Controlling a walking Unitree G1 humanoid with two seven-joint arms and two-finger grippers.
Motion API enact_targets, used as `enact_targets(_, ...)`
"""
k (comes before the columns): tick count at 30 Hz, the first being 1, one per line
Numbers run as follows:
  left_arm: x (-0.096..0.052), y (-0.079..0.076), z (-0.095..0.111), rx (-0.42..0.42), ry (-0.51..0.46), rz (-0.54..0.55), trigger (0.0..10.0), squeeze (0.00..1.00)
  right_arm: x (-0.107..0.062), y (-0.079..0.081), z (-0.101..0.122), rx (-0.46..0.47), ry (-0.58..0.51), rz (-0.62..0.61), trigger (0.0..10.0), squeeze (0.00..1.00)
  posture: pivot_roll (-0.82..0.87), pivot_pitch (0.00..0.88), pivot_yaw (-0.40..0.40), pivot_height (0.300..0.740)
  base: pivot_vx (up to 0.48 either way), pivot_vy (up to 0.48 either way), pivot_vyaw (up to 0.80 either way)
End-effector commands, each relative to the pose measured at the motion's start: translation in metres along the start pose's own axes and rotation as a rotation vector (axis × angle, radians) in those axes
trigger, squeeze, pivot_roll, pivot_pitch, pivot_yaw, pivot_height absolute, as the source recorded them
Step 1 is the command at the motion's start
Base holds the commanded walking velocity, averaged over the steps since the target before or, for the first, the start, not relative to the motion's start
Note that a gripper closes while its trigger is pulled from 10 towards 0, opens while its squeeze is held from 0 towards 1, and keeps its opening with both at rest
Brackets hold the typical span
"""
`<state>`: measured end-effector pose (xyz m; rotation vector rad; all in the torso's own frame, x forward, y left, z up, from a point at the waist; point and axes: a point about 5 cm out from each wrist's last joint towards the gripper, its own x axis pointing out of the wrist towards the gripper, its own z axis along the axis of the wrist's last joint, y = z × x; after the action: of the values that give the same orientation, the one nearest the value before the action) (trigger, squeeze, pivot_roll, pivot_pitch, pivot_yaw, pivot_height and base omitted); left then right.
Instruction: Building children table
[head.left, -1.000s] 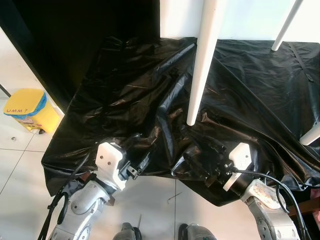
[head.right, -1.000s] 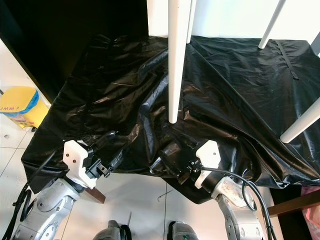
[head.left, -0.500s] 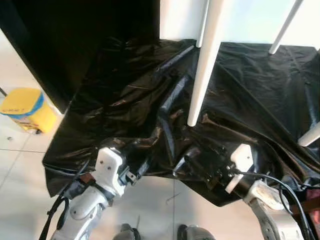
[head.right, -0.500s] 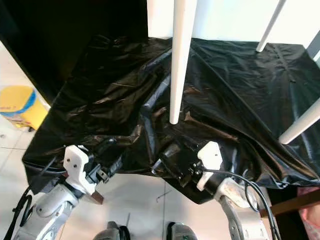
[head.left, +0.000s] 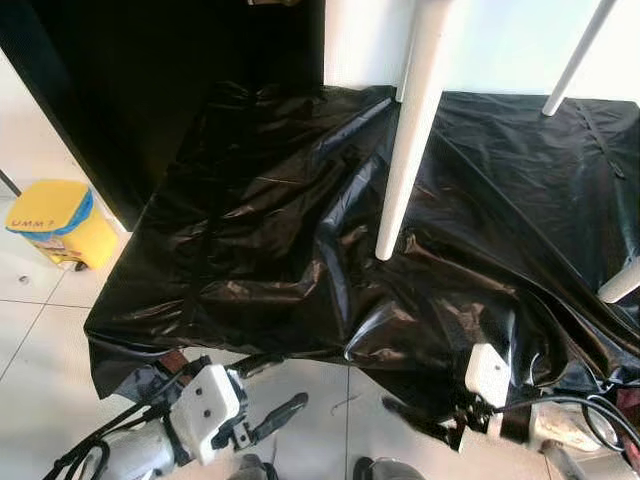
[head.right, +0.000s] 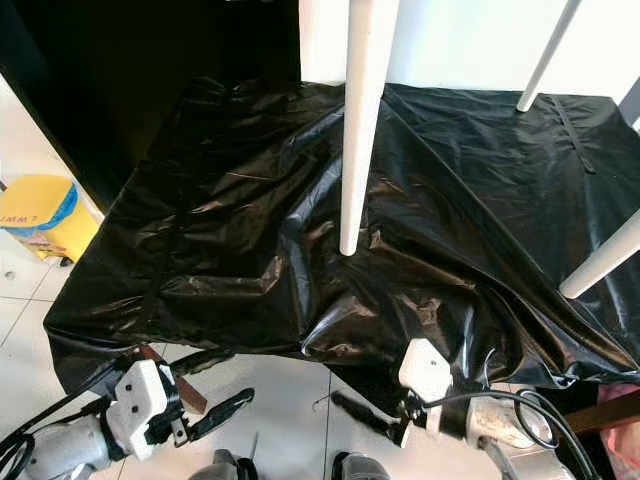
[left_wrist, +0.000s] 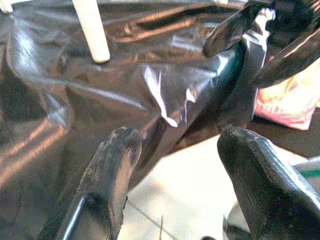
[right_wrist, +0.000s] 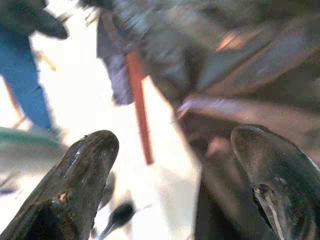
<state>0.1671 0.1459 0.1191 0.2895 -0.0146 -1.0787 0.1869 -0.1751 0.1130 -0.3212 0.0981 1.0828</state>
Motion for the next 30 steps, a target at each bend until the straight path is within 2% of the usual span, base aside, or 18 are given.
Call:
enact_targets(1, -0.003, -0.010, -0.006, -0.006, 0.049, -0.102, 10.0, 0.00, -0.005, 0.007, -0.012, 0.043, 0.063, 0.063, 10.0, 0.00, -0.04, 0.160, 0.016, 0.740, 0.000, 0.000, 0.00)
enact_targets(2, -0.003, -0.010, -0.006, -0.006, 0.049, -0.102, 10.0, 0.00, -0.005, 0.007, -0.012, 0.043, 0.063, 0.063, 10.0, 0.00, -0.04, 0.160, 0.016, 0.740, 0.000, 0.000, 0.00)
enact_targets(4, -0.006, -0.019, -0.017, -0.063, 0.096, -0.142, 10.0, 0.00, -0.010, 0.016, -0.026, 0.078, 0.136, 0.137, 10.0, 0.00, -0.04, 0.152, 0.013, 0.740, 0.000, 0.000, 0.00)
enact_targets(9, -0.007, -0.022, -0.025, -0.115, 0.120, -0.143, 10.0, 0.00, -0.011, 0.019, -0.036, 0.094, 0.167, 0.151, 10.0, 0.00, -0.05, 0.142, 0.016, 0.740, 0.000, 0.000, 0.00)
enact_targets(10, -0.007, -0.023, -0.028, -0.158, 0.122, -0.122, 10.0, 0.00, -0.011, 0.019, -0.041, 0.123, 0.171, 0.132, 10.0, 0.00, -0.05, 0.136, 0.019, 0.740, 0.000, 0.000, 0.00)
enact_targets(11, -0.006, -0.025, -0.033, -0.258, 0.113, -0.091, 10.0, 0.00, -0.011, 0.019, -0.049, 0.159, 0.175, 0.102, 10.0, 0.00, -0.05, 0.130, 0.023, 0.740, 0.000, 0.000, 0.00)
enact_targets(12, -0.006, -0.025, -0.033, -0.258, 0.113, -0.091, 10.0, 0.00, -0.011, 0.019, -0.049, 0.159, 0.175, 0.102, 10.0, 0.00, -0.05, 0.130, 0.023, 0.740, 0.000, 0.000, 0.00)
enact_targets(14, -0.006, -0.027, -0.043, -0.445, 0.084, 0.009, 10.0, 0.00, -0.012, 0.025, -0.069, 0.262, 0.186, 0.044, 10.0, 0.00, -0.06, 0.125, 0.040, 0.740, 0.000, 0.000, 0.00)
enact_targets(16, -0.009, -0.024, -0.052, -0.491, 0.081, 0.102, 10.0, 0.00, -0.014, 0.031, -0.088, 0.310, 0.224, -0.020, 10.0, 0.00, -0.06, 0.121, 0.055, 0.740, 0.000, 0.000, 0.00)
enact_targets(19, -0.004, -0.023, -0.063, -0.539, 0.098, 0.152, 10.0, 0.00, -0.016, 0.035, -0.109, 0.371, 0.262, -0.079, 10.0, 0.00, -0.05, 0.119, 0.065, 0.740, 0.000, 0.000, 0.00)
enact_targets(20, 0.004, -0.024, -0.062, -0.548, 0.093, 0.181, 10.0, 0.00, -0.016, 0.038, -0.117, 0.394, 0.279, -0.093, 10.0, 0.00, -0.05, 0.118, 0.067, 0.740, 0.000, 0.000, 0.00)
enact_targets(22, 0.047, -0.041, -0.040, -0.588, 0.060, 0.212, 10.0, 0.00, -0.017, 0.044, -0.136, 0.443, 0.330, -0.129, 10.0, 0.00, -0.05, 0.118, 0.072, 0.740, 0.000, 0.000, 0.00)
enact_targets(23, 0.060, -0.050, -0.036, -0.615, 0.068, 0.233, 10.0, 0.00, -0.018, 0.047, -0.144, 0.465, 0.360, -0.140, 10.0, 0.00, -0.05, 0.119, 0.071, 0.740, 0.000, 0.000, 0.00)
enact_targets(25, 0.074, -0.065, -0.032, -0.619, 0.096, 0.217, 10.0, 0.00, -0.020, 0.050, -0.151, 0.470, 0.392, -0.143, 10.0, 0.00, -0.05, 0.122, 0.072, 0.740, 0.000, 0.000, 0.00)
enact_targets(26, 0.102, -0.089, -0.024, -0.648, 0.112, 0.213, 10.0, 0.00, -0.022, 0.050, -0.159, 0.485, 0.432, -0.164, 10.0, 0.00, -0.04, 0.126, 0.063, 0.740, 0.000, 0.000, 0.00)
enact_targets(28, 0.137, -0.116, -0.015, -0.682, 0.137, 0.227, 10.0, 0.00, -0.023, 0.049, -0.167, 0.492, 0.470, -0.203, 10.0, 0.00, -0.03, 0.128, 0.055, 0.740, 0.000, 0.000, 0.00)
enact_targets(29, 0.145, -0.124, -0.017, -0.692, 0.168, 0.237, 10.0, 0.00, -0.023, 0.048, -0.170, 0.494, 0.484, -0.218, 10.0, 0.00, -0.03, 0.128, 0.055, 0.740, 0.000, 0.000, 0.00)
enact_targets(30, 0.166, -0.142, -0.019, -0.712, 0.227, 0.268, 10.0, 0.00, -0.021, 0.047, -0.175, 0.488, 0.514, -0.246, 10.0, 0.00, -0.02, 0.129, 0.039, 0.740, 0.000, 0.000, 0.00)
